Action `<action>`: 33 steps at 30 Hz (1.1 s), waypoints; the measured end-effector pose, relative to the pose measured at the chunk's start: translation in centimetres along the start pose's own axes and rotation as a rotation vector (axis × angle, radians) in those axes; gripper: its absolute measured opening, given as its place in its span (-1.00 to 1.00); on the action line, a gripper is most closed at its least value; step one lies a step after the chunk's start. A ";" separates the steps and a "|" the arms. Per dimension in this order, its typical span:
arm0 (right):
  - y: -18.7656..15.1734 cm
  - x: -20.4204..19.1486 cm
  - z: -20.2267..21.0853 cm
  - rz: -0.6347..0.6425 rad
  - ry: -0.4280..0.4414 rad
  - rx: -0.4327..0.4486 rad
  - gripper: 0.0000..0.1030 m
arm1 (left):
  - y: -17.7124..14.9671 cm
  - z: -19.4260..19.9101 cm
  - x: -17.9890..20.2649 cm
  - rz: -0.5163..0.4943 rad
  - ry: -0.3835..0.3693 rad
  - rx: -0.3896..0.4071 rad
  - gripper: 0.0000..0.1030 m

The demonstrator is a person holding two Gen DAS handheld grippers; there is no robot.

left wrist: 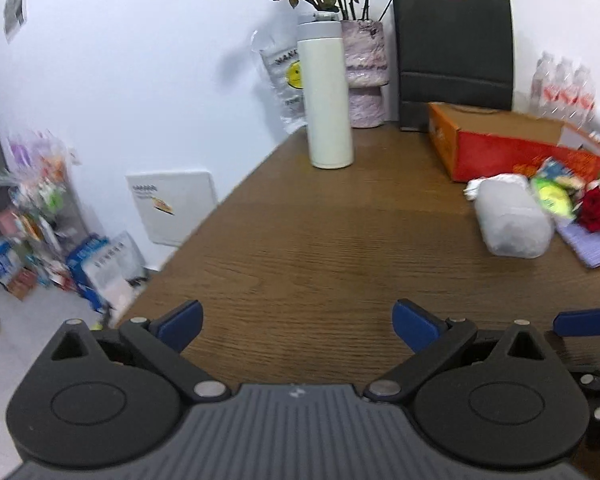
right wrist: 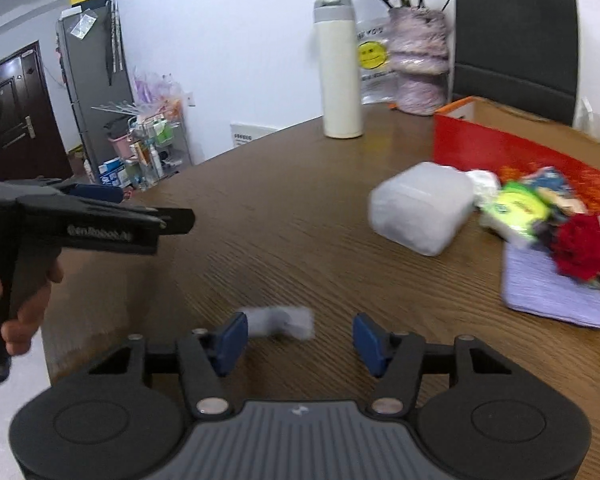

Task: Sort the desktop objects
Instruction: 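Grasp the translucent bead box with the left tool while the right tool grasps a small clear packet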

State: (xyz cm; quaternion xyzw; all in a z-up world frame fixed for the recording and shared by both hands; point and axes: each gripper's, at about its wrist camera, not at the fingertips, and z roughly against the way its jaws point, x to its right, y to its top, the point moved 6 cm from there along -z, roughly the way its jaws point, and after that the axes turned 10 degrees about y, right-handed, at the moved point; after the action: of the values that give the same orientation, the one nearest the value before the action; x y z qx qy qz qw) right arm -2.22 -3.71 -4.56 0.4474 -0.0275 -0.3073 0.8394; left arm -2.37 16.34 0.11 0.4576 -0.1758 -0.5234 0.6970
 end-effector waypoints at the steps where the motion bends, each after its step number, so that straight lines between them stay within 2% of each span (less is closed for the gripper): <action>1: 0.1 -0.4 -0.3 0.004 0.010 0.001 0.12 | 0.1 -0.1 0.2 -0.003 0.000 0.002 1.00; 3: 0.3 -1.1 -0.9 0.047 -0.009 -0.007 -0.14 | 0.1 -0.5 0.6 0.012 -0.036 -0.003 1.00; 4: 0.2 -1.4 -1.0 0.086 -0.049 -0.013 -0.40 | 0.3 -0.6 0.8 0.022 -0.053 -0.006 1.00; 6: 0.1 -1.6 -0.7 0.121 -0.076 -0.012 -0.42 | 0.3 -0.9 1.3 0.021 -0.064 -0.006 1.00; 8: -0.1 -0.8 -0.2 0.095 -0.063 -0.009 -0.46 | 0.3 -1.3 2.1 0.005 -0.062 -0.011 1.00; 10: -0.3 0.7 0.8 0.068 -0.097 -0.004 -0.49 | 0.4 -1.4 3.2 -0.008 -0.081 -0.016 1.00; 13: -0.9 3.7 2.9 0.010 -0.158 0.016 -0.52 | 1.1 -1.0 5.7 -0.026 -0.155 0.015 1.00; 17: -2.0 6.9 5.5 -0.027 -0.217 0.032 -0.52 | 2.7 -1.1 9.7 -0.100 -0.234 0.101 1.00; 19: -2.6 7.6 6.7 -0.044 -0.254 0.036 -0.52 | 3.9 -1.1 12.3 -0.115 -0.332 0.136 1.00; 20: -2.8 7.9 7.3 -0.058 -0.264 0.041 -0.52 | 4.4 -1.4 13.5 -0.125 -0.360 0.129 1.00; 23: -2.9 8.9 8.0 -0.100 -0.283 0.055 -0.59 | 5.3 -2.9 16.8 -0.170 -0.335 0.080 1.00; 24: -2.9 9.2 8.2 -0.106 -0.292 0.059 -0.60 | 5.5 -3.2 17.3 -0.170 -0.326 0.081 1.00; 26: -3.1 9.7 8.2 -0.107 -0.307 0.061 -0.59 | 5.8 -3.9 17.8 -0.152 -0.344 0.051 0.77; 27: -3.2 9.9 8.4 -0.112 -0.309 0.065 -0.59 | 5.8 -4.1 17.7 -0.134 -0.370 0.029 0.43; 28: -3.3 10.0 8.7 -0.118 -0.306 0.070 -0.56 | 5.6 -4.1 17.7 -0.114 -0.405 0.001 0.30; 30: -3.1 10.0 9.4 -0.113 -0.292 0.091 -0.50 | 5.3 -3.8 17.7 -0.110 -0.412 0.006 0.30; 32: -2.9 10.1 10.0 -0.111 -0.279 0.103 -0.09 | 5.0 -3.4 17.5 -0.119 -0.414 0.017 0.29; 33: -2.9 10.0 10.3 -0.109 -0.272 0.108 -0.09 | 4.8 -3.1 17.2 -0.107 -0.413 0.011 0.29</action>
State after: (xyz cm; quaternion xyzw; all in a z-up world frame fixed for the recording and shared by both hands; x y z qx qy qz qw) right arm 1.14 -17.81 -2.93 0.4470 -0.1330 -0.4081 0.7849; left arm 9.34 2.65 -1.57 0.3531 -0.2930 -0.6414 0.6149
